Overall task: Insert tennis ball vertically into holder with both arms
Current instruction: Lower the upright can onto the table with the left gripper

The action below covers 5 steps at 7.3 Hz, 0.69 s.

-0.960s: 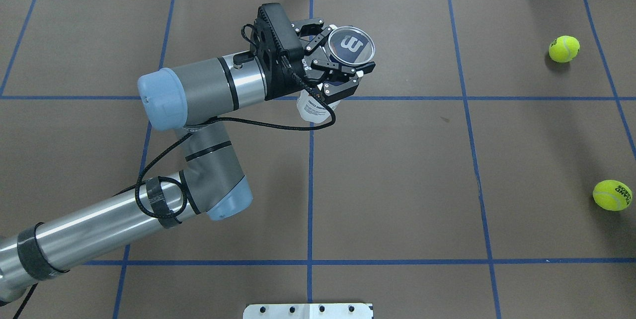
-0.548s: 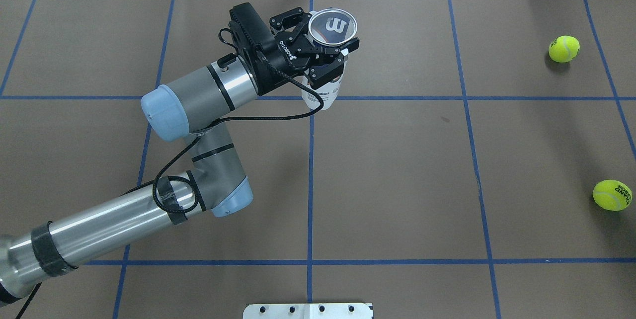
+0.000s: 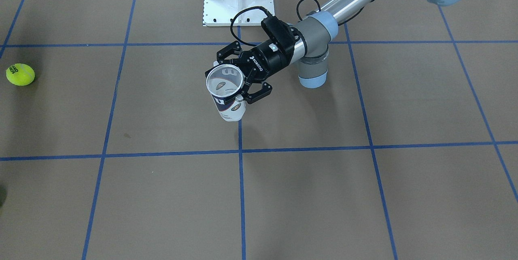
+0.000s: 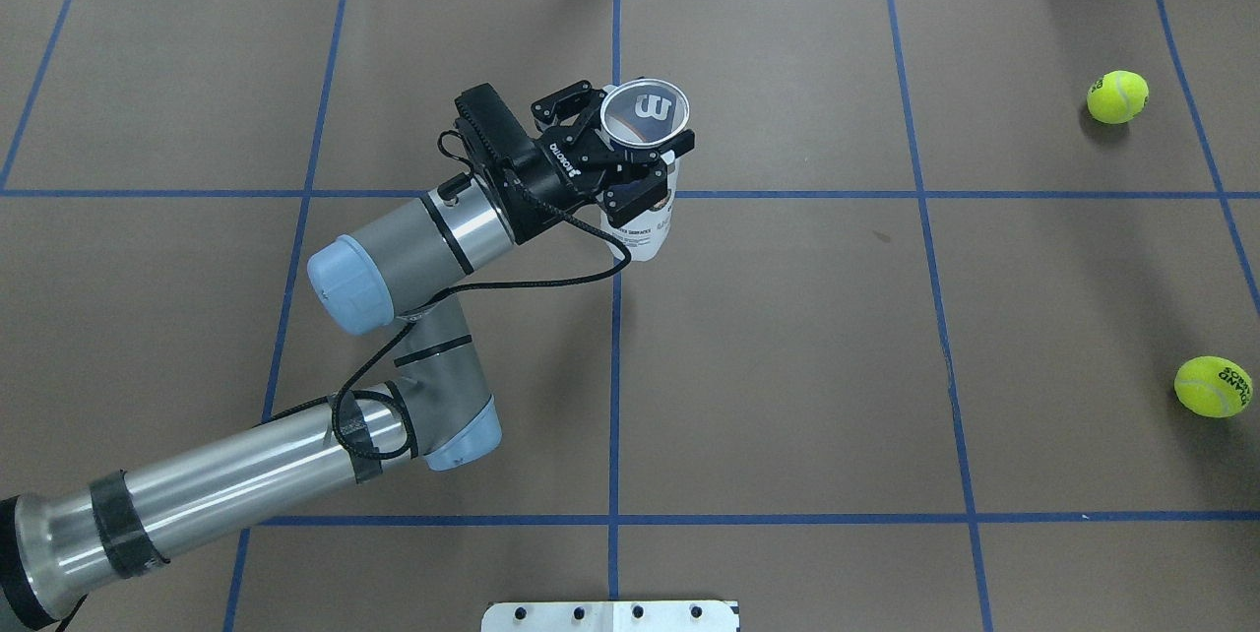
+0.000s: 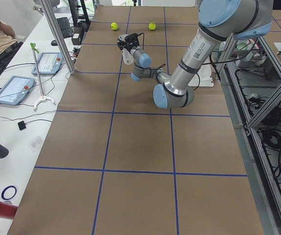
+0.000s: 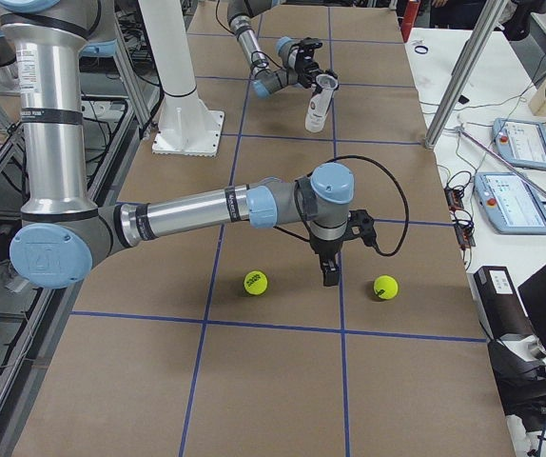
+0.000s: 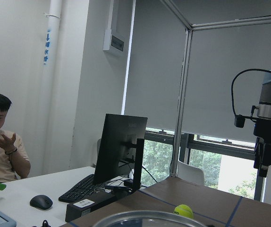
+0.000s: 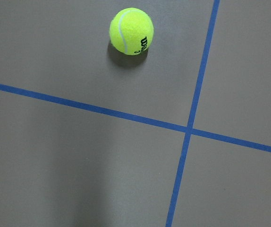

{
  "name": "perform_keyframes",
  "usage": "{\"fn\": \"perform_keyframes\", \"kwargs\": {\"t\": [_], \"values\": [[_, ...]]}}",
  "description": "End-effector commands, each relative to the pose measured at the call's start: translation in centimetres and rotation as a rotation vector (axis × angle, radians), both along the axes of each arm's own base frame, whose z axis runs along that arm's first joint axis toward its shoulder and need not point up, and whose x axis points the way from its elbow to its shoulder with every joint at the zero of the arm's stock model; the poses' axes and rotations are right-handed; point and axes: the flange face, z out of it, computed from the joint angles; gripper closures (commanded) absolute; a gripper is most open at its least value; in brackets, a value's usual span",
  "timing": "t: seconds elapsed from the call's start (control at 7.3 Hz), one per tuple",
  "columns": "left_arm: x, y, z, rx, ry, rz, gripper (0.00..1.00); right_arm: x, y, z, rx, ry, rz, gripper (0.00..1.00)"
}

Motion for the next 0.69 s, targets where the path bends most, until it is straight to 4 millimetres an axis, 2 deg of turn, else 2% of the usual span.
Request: {"fn": "perform_keyframes", "kwargs": {"t": [0.0, 0.14, 0.27, 0.55], "values": [[2.2, 1.9, 1.4, -0.016, -0.009, 0.038, 0.42, 0.0, 0.2, -0.3, 0.002, -0.01, -0.001, 0.01], [2.4, 1.9, 2.3, -0.015, -0.005, 0.037, 0.42, 0.0, 0.2, -0.2, 0.001, -0.01, -0.001, 0.01], [1.6, 1.7, 3.3, -0.019, 0.06, -0.008, 0.42, 0.0, 0.2, -0.2, -0.003, -0.01, 0.002, 0.01], [0.6, 0.8, 2.9, 0.005, 0.066, -0.057, 0.42, 0.0, 0.3, 0.0, -0.006, -0.01, 0.002, 0.01]]}}
